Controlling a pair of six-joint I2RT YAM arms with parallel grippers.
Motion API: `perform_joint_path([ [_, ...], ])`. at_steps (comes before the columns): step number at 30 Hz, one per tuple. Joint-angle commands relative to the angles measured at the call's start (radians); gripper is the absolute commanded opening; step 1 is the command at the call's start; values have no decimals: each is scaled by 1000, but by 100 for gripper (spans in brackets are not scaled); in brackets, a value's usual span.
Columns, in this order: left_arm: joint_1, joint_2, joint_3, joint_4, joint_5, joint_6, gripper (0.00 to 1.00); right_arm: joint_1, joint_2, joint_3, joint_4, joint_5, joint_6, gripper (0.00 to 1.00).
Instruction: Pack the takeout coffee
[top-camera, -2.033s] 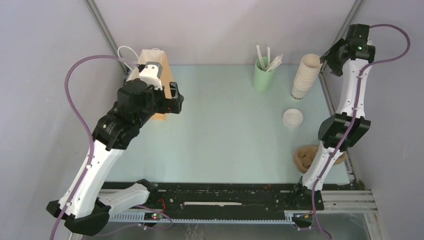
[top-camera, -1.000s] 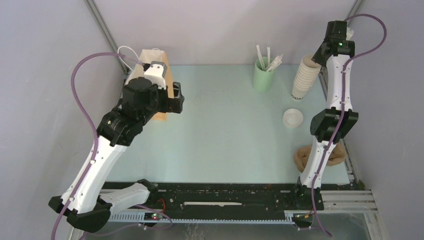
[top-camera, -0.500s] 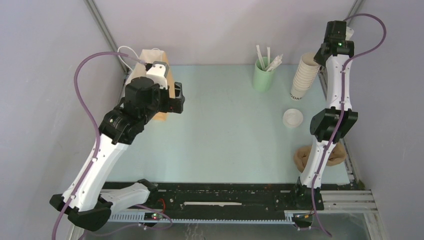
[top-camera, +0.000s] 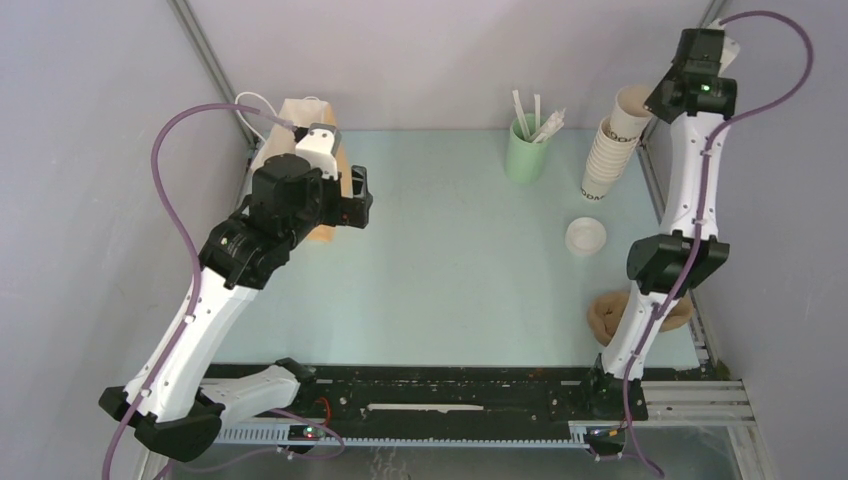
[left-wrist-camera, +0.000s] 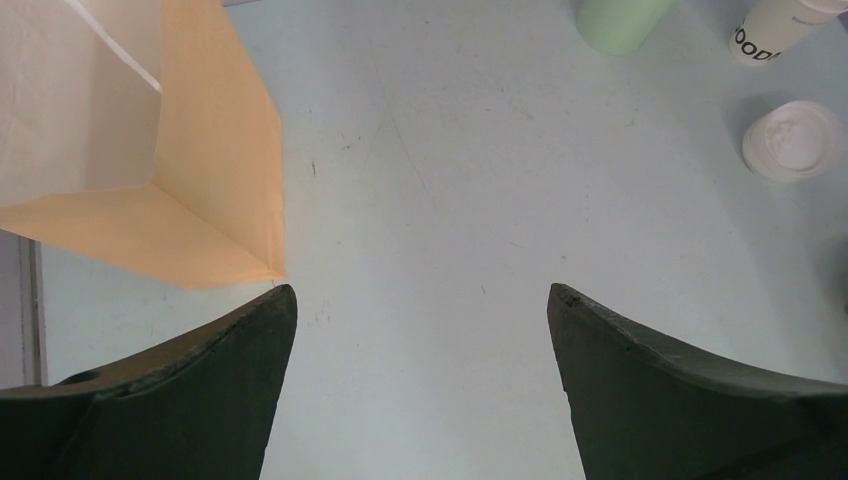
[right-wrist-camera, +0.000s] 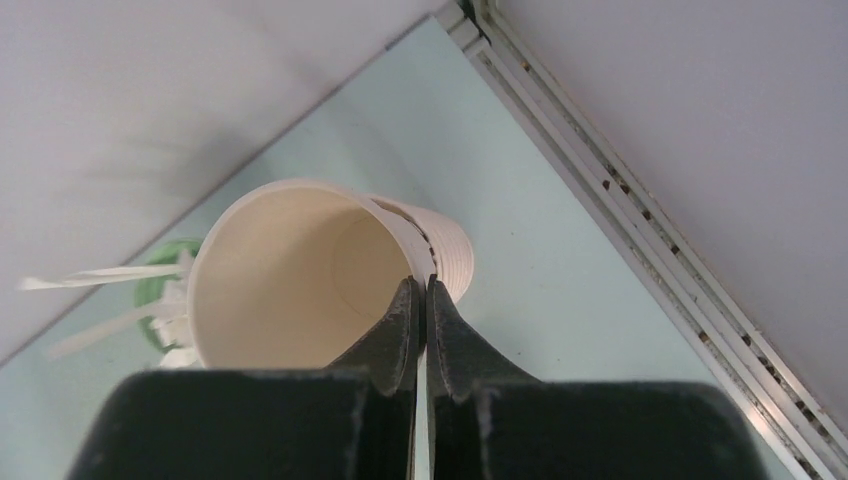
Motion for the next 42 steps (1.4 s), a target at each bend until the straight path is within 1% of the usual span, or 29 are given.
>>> perform_joint_path([
  [1,-10,-12,55,19,12,-9,100,-27,-159,63,41,-63,44,1],
  [4,-11,-13,65,7,18,-41,100,4,-214,52,44,-139,26,0],
  [6,-11,-14,66,0,26,-67,100,61,-261,10,38,-173,4,0],
  [7,-10,-15,64,-1,28,-84,100,111,-288,-39,39,-215,4,0],
  [10,-9,-5,63,-14,48,-141,100,276,-380,-261,64,-276,-1,0],
  [13,-9,-9,40,-13,81,-195,100,445,-460,-532,166,-309,-4,0],
  [15,-9,-24,2,5,98,-227,100,535,-500,-705,254,-345,-4,0],
  [17,-9,-43,-21,9,105,-251,100,611,-525,-864,352,-347,-9,0],
  [20,-9,-55,-33,5,116,-273,100,705,-516,-1019,434,-314,-32,1],
  [28,-9,-55,-38,2,152,-303,100,808,-472,-1261,631,-253,-58,1],
  [30,-9,-60,-36,-5,149,-298,100,815,-474,-1296,677,-253,-58,2],
  [33,-9,-60,-33,-10,152,-295,100,828,-471,-1325,716,-211,-61,5],
  [34,-10,-57,-31,-11,154,-295,100,833,-473,-1332,721,-206,-63,9],
  [36,-9,-52,-25,-15,161,-287,100,837,-494,-1334,710,-208,-63,23],
  [39,-9,-48,-14,-26,158,-274,100,809,-598,-1329,642,-219,-22,57],
  [40,-9,-47,-13,-28,157,-272,100,791,-640,-1324,611,-237,-2,64],
  [41,-10,-48,-15,-28,157,-270,100,772,-683,-1317,576,-241,5,68],
  [42,-8,-49,-18,-28,158,-270,100,755,-722,-1306,537,-243,8,70],
])
